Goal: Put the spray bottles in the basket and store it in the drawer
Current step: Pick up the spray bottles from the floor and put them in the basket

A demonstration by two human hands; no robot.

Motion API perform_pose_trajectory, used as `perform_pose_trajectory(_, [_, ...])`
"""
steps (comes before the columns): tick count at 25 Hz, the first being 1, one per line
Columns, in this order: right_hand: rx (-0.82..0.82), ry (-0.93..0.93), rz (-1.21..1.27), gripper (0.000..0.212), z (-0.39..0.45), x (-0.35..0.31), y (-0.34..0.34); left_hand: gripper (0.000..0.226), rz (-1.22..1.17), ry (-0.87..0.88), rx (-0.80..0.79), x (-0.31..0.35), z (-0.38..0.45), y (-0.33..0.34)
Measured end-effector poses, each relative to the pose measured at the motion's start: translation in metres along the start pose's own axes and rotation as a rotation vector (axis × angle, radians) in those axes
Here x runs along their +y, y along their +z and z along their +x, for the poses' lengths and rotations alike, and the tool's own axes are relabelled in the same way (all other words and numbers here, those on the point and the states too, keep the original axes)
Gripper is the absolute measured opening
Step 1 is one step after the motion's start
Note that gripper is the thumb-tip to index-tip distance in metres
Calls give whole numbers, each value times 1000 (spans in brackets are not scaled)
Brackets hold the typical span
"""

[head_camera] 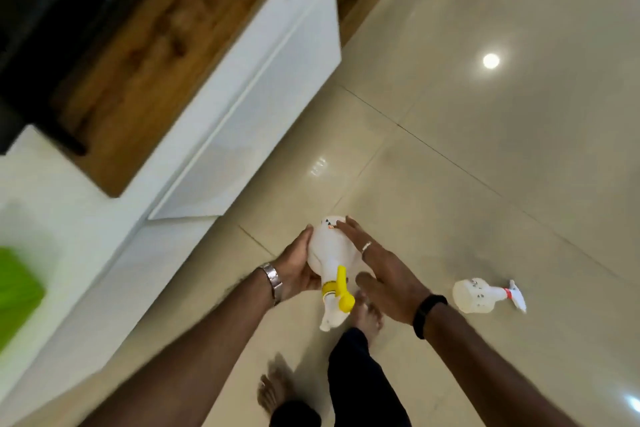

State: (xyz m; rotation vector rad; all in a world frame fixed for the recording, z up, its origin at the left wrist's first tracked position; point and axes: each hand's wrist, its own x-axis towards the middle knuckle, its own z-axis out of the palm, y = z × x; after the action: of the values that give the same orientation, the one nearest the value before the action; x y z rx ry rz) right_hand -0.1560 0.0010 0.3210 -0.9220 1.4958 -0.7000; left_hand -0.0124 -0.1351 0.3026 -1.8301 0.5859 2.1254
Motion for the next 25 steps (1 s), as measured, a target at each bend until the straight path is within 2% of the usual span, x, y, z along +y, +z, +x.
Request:
perform_pose_trajectory(4, [-111,-189,-280,98,4,-80,42,45,-338,76,-52,-29,-81,-52])
perform_pose_trajectory(6, [-152,-239,-375,100,13,-123,66,40,-499,67,-51,-47,-121,-82])
perform_pose_trajectory(8, [-182,-295,-459,99,26,-164,95,43,-489,131,-45,-67,-152,-114])
perform_pose_trajectory(11, [-161,-397,-560,87,44,-218,142,64,-529,205,-73,-83,-187,-151])
perform_pose_trajectory(13, [-175,-459,-583,82,58,-253,186,64,-630,293,79,-89,-207,-179])
perform_pose_trajectory(16, [-213,-526,-512,79,80,-298,269,51,-826,537,416,-99,-233,-240])
perform_pose_trajectory(18, [-219,-562,-429,68,91,-322,320,46,-824,704,613,-110,-246,-281])
perform_pose_trajectory(22, [-225,-539,-344,55,123,-359,432,62,-500,1126,970,-139,-259,-382])
perform_pose_trajectory(25, [-169,-540,-383,52,165,-368,490,72,-158,1170,1056,-145,-243,-453])
